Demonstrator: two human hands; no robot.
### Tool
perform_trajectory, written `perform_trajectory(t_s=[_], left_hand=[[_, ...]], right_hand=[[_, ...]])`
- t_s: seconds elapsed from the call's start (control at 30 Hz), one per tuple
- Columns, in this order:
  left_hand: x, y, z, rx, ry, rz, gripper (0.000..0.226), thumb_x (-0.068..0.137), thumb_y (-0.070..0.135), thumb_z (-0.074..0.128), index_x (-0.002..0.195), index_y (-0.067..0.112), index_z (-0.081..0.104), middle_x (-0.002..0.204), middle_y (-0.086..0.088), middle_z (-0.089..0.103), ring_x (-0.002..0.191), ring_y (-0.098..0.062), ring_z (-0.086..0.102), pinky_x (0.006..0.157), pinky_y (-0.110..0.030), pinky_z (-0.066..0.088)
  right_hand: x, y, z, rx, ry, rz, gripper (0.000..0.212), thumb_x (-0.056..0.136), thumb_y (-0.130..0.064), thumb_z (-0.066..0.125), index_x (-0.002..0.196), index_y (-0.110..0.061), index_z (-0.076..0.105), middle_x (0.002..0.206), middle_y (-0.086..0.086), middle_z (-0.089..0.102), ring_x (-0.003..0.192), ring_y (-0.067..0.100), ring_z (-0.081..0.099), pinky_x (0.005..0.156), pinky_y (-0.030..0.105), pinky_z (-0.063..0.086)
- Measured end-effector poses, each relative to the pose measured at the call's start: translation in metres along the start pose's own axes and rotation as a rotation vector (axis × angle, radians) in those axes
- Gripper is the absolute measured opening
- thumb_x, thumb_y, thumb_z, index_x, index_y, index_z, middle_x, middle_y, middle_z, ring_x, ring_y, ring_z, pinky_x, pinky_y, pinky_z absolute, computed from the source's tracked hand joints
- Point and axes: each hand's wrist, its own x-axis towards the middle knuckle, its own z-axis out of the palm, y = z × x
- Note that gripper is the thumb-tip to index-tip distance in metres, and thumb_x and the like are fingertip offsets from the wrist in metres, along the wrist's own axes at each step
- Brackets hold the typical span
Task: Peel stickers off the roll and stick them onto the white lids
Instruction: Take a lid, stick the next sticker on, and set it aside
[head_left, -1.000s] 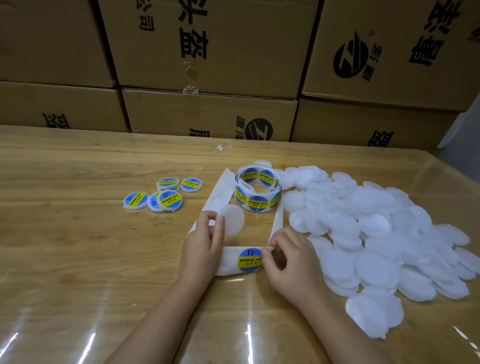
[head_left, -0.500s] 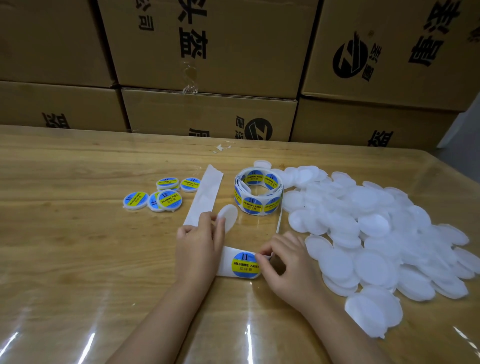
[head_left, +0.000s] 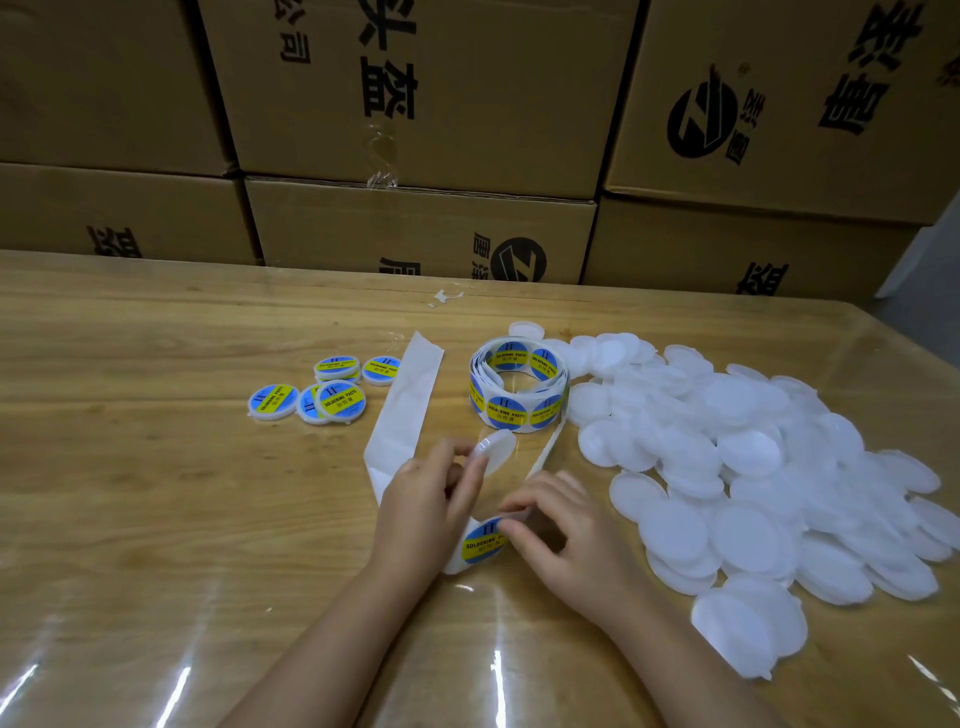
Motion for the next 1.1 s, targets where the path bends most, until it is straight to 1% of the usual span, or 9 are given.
perform_trajectory(t_s=[0.1,0.17,0.23,0.37,0.43,0.57,0.73,0.93,1.1], left_hand=[[0.0,0.0,0.0,-0.054,-0.047,-0.003,0.012,0.089,0.044,0.048,0.085,0.033,0.049,0.048,0.005,0.052,0.048,-0.009,0.047,0.052,-0.027,0.039],[0.0,-0.001,0.0,-0.048,-0.069,0.0,0.014,0.09,0.041,0.05,0.087,0.027,0.053,0.051,0.0,0.056,0.051,-0.015,0.053,0.055,-0.036,0.043],[0.0,-0.001,0.001,-0.02,-0.067,0.023,0.016,0.091,0.037,0.053,0.089,0.021,0.057,0.049,0.0,0.054,0.05,-0.015,0.051,0.054,-0.035,0.042],[0.001,0.0,0.002,0.075,-0.061,0.059,0.012,0.09,0.029,0.06,0.088,0.018,0.06,0.042,0.011,0.041,0.053,-0.013,0.047,0.049,-0.024,0.033],[0.002,-0.001,0.003,0.128,-0.058,0.072,0.012,0.09,0.028,0.061,0.088,0.016,0.062,0.044,0.012,0.045,0.053,-0.016,0.05,0.05,-0.022,0.028],[0.001,-0.002,0.003,0.228,-0.095,0.07,0.021,0.092,0.034,0.057,0.093,0.014,0.063,0.057,0.001,0.063,0.061,-0.029,0.057,0.055,-0.028,0.03],[0.002,0.0,0.006,0.287,-0.056,0.051,0.027,0.093,0.034,0.055,0.096,0.009,0.064,0.062,-0.006,0.067,0.066,-0.039,0.058,0.06,-0.036,0.04],[0.002,-0.005,0.005,0.288,-0.043,-0.086,0.03,0.095,0.041,0.047,0.106,0.016,0.06,0.077,-0.002,0.07,0.083,-0.035,0.058,0.067,-0.038,0.044],[0.005,-0.008,0.004,0.243,0.015,-0.179,0.024,0.094,0.037,0.051,0.102,0.016,0.061,0.073,-0.002,0.067,0.079,-0.034,0.059,0.063,-0.037,0.042]], right_hand=[[-0.001,-0.002,0.003,-0.014,-0.041,-0.053,0.006,0.087,-0.014,0.064,0.091,-0.016,0.068,0.089,-0.011,0.062,0.083,0.013,0.053,0.076,0.024,0.046],[-0.001,-0.004,0.004,-0.009,-0.048,-0.098,0.008,0.087,-0.01,0.064,0.092,-0.013,0.068,0.092,-0.009,0.064,0.084,0.015,0.055,0.078,0.025,0.046],[-0.001,-0.007,0.004,-0.006,-0.045,-0.137,0.007,0.088,-0.007,0.064,0.091,-0.011,0.068,0.093,-0.007,0.065,0.084,0.018,0.056,0.078,0.028,0.046],[0.0,-0.008,0.003,-0.002,-0.04,-0.179,0.004,0.087,-0.005,0.064,0.088,-0.007,0.068,0.09,-0.003,0.065,0.081,0.019,0.057,0.076,0.031,0.047],[0.0,-0.008,0.003,0.001,-0.043,-0.181,0.004,0.087,-0.005,0.065,0.088,-0.007,0.068,0.09,-0.004,0.066,0.081,0.019,0.057,0.075,0.031,0.047],[-0.001,-0.008,0.003,-0.011,-0.053,-0.138,0.009,0.087,-0.007,0.065,0.094,-0.012,0.069,0.09,-0.008,0.065,0.082,0.015,0.055,0.075,0.028,0.048],[0.0,-0.011,0.002,-0.03,-0.053,-0.166,0.015,0.085,-0.005,0.066,0.095,-0.014,0.071,0.09,-0.003,0.062,0.082,0.015,0.055,0.074,0.027,0.047],[-0.002,-0.016,-0.001,-0.024,-0.032,-0.151,0.006,0.084,-0.008,0.065,0.084,-0.01,0.07,0.093,0.002,0.058,0.074,0.013,0.058,0.064,0.031,0.048],[-0.002,-0.017,0.0,-0.006,0.049,-0.116,0.005,0.082,-0.011,0.066,0.082,-0.009,0.071,0.096,0.004,0.057,0.071,0.013,0.056,0.065,0.028,0.048]])
